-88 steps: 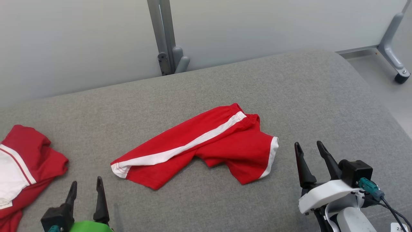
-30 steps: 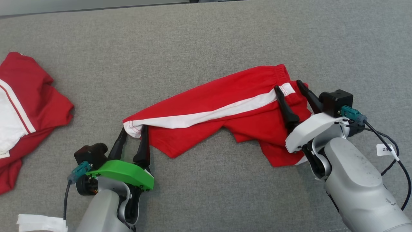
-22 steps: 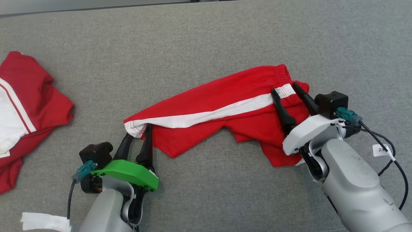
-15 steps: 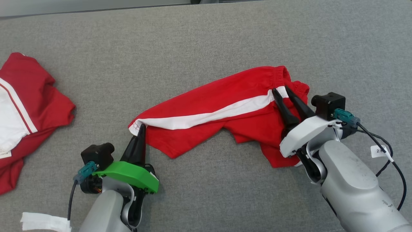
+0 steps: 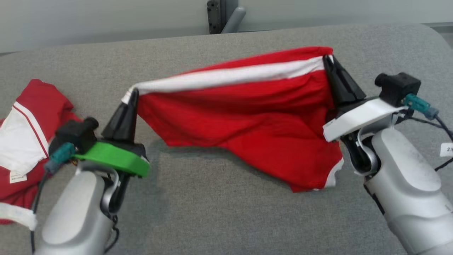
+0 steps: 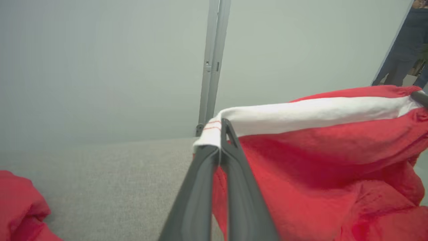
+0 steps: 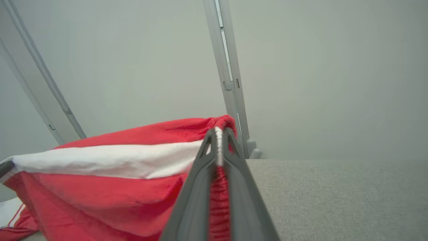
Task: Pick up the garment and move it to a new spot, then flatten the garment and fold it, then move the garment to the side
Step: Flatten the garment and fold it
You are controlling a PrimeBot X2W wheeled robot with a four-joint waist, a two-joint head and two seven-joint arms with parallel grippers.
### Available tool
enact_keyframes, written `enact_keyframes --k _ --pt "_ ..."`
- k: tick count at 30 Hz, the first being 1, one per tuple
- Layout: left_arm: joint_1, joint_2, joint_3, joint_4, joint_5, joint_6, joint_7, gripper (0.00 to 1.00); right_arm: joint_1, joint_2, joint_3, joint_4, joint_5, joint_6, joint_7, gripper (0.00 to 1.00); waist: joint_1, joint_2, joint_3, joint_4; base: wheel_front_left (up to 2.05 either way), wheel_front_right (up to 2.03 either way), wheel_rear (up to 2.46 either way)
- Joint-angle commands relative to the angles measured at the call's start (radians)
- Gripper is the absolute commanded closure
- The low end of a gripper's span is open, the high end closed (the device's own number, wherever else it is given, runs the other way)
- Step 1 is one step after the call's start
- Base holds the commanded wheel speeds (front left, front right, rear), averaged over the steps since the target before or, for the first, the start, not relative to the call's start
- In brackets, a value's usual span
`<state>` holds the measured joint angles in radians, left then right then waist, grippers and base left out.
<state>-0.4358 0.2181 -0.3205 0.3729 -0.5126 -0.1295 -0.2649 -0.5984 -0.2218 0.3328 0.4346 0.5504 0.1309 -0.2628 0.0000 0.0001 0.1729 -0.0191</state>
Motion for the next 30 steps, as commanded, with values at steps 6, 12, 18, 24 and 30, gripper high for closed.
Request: enact_keyframes --k 6,12,18,24,30 --pt "-0.343 0.145 -0.102 0.062 -0.057 0.0 0.066 1.0 -0.228 -0.058 0.041 0.077 0.047 0.0 0.036 1.0 0.0 -0.0001 0.031 0.002 0.0 0.0 0.0" --pt "-0.696 0.214 -0.158 0.186 -0.019 0.001 0.07 1.0 -0.537 -0.099 0.019 0.219 0.049 -0.002 0.022 1.0 0.0 -0.0001 0.142 0.004 0.0 0.0 0.0" --pt "-0.859 0.199 -0.17 0.263 0.053 0.002 0.007 1.0 -0.681 -0.11 -0.033 0.285 -0.018 -0.002 -0.002 1.0 0.0 -0.0001 0.163 0.018 0.0 0.0 0.0" --pt "-0.687 0.116 -0.159 0.244 0.055 0.001 0.002 1.0 -0.508 -0.097 -0.03 0.258 -0.035 -0.002 -0.002 1.0 0.0 -0.0001 0.118 0.041 0.0 0.0 0.0" --pt "-0.3 0.023 -0.162 0.26 -0.004 0.001 0.001 1.0 -0.177 -0.115 0.117 0.253 0.056 -0.001 -0.003 1.0 0.0 -0.0001 0.038 0.041 0.0 0.0 0.0"
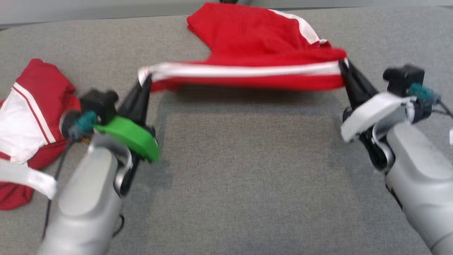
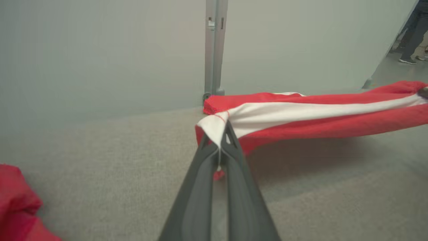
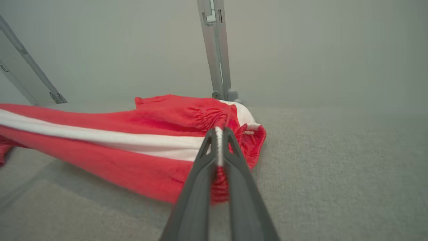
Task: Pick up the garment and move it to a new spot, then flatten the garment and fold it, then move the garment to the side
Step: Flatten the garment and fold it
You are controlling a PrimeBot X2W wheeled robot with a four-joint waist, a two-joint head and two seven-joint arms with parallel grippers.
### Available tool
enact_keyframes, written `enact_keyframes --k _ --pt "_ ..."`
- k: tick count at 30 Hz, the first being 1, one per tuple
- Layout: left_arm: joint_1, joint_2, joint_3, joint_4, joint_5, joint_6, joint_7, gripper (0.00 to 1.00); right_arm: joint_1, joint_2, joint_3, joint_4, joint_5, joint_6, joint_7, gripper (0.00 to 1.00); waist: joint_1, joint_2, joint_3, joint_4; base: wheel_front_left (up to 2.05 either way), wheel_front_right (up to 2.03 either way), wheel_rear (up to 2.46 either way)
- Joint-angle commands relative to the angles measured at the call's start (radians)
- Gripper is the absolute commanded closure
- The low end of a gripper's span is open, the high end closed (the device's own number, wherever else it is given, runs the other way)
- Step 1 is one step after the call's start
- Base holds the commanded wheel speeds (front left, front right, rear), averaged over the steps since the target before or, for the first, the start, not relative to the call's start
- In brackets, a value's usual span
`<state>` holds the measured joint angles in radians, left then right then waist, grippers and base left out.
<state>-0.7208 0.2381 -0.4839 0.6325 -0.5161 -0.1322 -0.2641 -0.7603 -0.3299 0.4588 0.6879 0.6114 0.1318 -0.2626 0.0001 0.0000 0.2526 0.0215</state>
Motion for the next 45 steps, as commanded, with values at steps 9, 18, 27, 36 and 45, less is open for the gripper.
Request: enact_keyframes --k 9,18,27,36,45 --pt "0.4 -0.024 -0.005 0.001 -0.026 0.003 0.0 1.0 0.381 -0.041 0.063 -0.066 0.095 -0.002 -0.003 1.0 -0.0001 0.0 -0.176 -0.016 0.0 0.0 0.0" --pt "0.704 -0.037 0.118 -0.089 -0.005 0.003 -0.001 1.0 0.659 -0.025 0.058 -0.127 0.06 -0.002 -0.003 1.0 -0.0001 0.0 -0.291 -0.029 0.0 0.0 0.0" --pt "0.809 -0.046 0.189 -0.164 0.024 0.003 -0.001 1.0 0.79 -0.021 -0.002 -0.241 0.06 -0.002 -0.003 1.0 -0.0001 0.0 -0.289 -0.036 0.0 0.0 0.0" --pt "0.438 0.024 0.118 -0.164 0.071 0.003 -0.001 1.0 0.612 0.06 -0.107 -0.312 0.147 -0.002 -0.003 1.0 -0.0001 0.0 -0.13 -0.102 0.0 0.0 0.0" --pt "0.006 0.063 -0.06 0.028 0.046 0.003 0.0 1.0 0.41 0.189 -0.238 -0.285 0.08 -0.002 -0.003 1.0 -0.0001 0.0 0.096 -0.203 0.0 0.0 0.0"
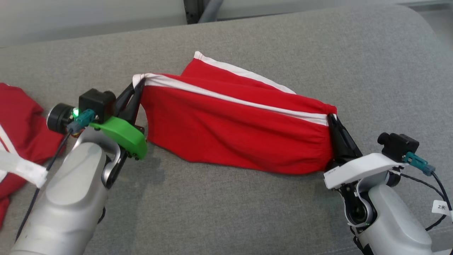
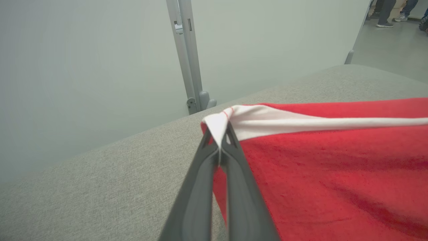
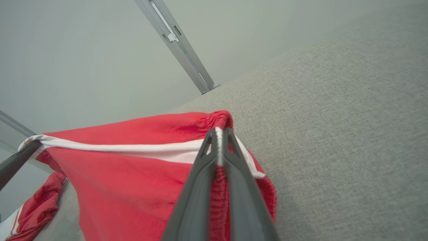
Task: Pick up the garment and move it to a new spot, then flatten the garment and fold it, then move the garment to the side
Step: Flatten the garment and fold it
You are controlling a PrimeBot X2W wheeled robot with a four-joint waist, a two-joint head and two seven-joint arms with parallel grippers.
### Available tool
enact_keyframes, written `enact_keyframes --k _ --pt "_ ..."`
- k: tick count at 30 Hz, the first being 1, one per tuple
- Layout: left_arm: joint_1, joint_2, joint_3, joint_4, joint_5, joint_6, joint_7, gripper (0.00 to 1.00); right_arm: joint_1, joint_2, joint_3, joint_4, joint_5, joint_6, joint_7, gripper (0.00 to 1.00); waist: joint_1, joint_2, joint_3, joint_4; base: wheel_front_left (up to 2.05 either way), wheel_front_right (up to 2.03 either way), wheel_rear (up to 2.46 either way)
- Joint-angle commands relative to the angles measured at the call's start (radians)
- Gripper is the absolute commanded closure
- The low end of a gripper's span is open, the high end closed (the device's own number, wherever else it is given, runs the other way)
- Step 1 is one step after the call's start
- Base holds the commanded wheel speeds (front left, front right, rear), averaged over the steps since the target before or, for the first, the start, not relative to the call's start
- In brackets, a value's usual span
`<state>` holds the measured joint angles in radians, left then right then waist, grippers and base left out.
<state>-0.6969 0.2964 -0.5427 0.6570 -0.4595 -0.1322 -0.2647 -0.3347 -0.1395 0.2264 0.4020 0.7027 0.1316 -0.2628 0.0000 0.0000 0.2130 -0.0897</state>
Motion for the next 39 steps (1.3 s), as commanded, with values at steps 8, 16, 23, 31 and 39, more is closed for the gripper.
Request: enact_keyframes --k 8,16,23,31,39 --pt "-0.25 0.001 -0.125 0.18 -0.032 0.003 0.001 1.0 -0.057 0.069 -0.065 0.009 -0.084 -0.002 -0.003 1.0 0.0 0.0 0.237 -0.16 0.0 0.0 0.0" --pt "-0.408 -0.01 -0.189 0.298 -0.053 0.003 0.001 1.0 -0.091 0.084 -0.068 -0.012 -0.122 -0.002 -0.003 1.0 0.0 0.0 0.3 -0.203 0.0 0.0 0.0" --pt "-0.469 -0.027 -0.216 0.426 -0.053 0.003 0.001 1.0 -0.102 0.086 -0.036 -0.037 -0.095 -0.002 -0.003 1.0 0.0 0.0 0.316 -0.21 0.0 0.0 0.0" --pt "-0.44 -0.047 -0.187 0.425 -0.038 0.02 0.001 0.0 -0.086 0.087 -0.079 -0.092 -0.182 -0.002 -0.003 0.0 0.0 0.0 0.299 -0.19 0.0 0.0 0.0" --pt "-0.373 -0.064 -0.122 0.394 -0.049 0.034 0.001 0.0 -0.019 0.087 -0.277 -0.195 -0.333 -0.002 -0.003 0.0 0.0 0.0 0.228 -0.153 0.0 0.0 0.0"
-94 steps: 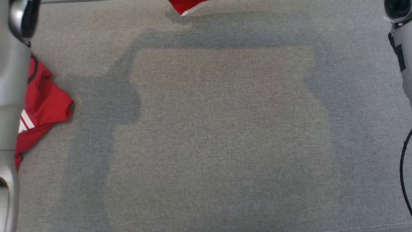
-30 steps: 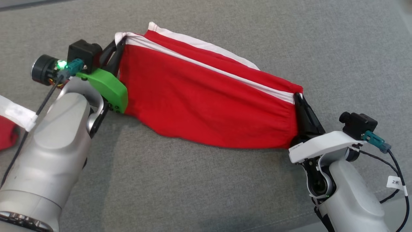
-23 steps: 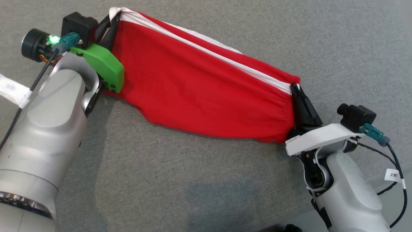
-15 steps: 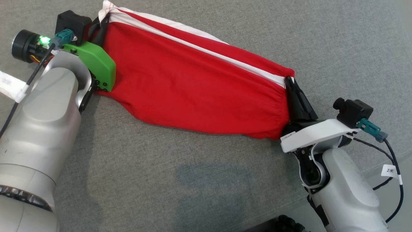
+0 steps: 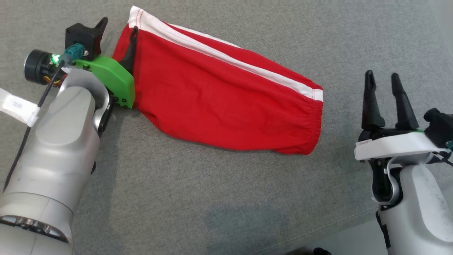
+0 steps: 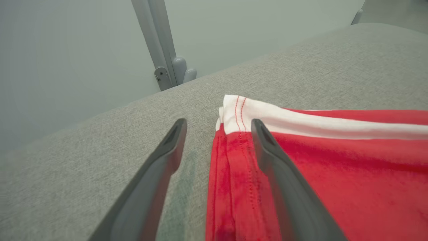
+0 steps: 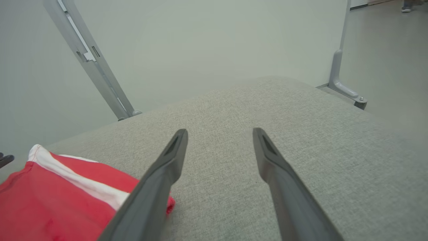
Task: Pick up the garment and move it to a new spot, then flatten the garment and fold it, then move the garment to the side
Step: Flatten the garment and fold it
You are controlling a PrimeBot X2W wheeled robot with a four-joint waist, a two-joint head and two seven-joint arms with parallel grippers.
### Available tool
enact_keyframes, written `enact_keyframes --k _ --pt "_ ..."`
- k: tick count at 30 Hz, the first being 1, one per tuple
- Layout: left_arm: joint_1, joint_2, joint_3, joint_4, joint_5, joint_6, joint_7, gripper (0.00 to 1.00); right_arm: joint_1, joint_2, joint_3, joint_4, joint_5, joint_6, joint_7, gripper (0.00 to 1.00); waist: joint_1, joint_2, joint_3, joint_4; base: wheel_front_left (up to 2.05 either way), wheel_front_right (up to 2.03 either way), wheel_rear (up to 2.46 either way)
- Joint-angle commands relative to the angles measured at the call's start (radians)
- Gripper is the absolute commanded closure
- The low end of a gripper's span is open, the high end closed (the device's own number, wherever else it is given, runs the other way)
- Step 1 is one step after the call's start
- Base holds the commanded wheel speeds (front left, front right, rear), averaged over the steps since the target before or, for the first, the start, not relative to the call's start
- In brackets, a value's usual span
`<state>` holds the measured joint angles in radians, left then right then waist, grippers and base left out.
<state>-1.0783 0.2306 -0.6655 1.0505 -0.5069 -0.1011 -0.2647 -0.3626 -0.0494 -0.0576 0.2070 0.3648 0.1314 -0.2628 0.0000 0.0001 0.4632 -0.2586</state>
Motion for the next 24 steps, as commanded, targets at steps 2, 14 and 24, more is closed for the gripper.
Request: enact_keyframes --k 2,14,24 --pt "0.039 -0.009 0.014 0.011 -0.015 0.0 0.001 0.0 0.031 -0.003 -0.031 -0.01 -0.027 -0.001 -0.003 0.0 0.0 -0.0001 -0.045 0.022 0.0 0.0 0.0" --pt "0.159 -0.079 0.031 0.155 -0.127 -0.03 0.078 0.0 0.099 -0.003 -0.106 0.016 -0.059 -0.001 -0.003 0.0 0.0 -0.0001 -0.118 0.021 0.0 0.0 0.0" --pt "0.215 -0.083 0.001 0.162 -0.172 -0.03 0.063 1.0 0.119 -0.003 -0.085 0.019 -0.039 -0.001 -0.003 0.0 0.0 -0.0001 -0.177 0.029 0.0 0.0 0.0"
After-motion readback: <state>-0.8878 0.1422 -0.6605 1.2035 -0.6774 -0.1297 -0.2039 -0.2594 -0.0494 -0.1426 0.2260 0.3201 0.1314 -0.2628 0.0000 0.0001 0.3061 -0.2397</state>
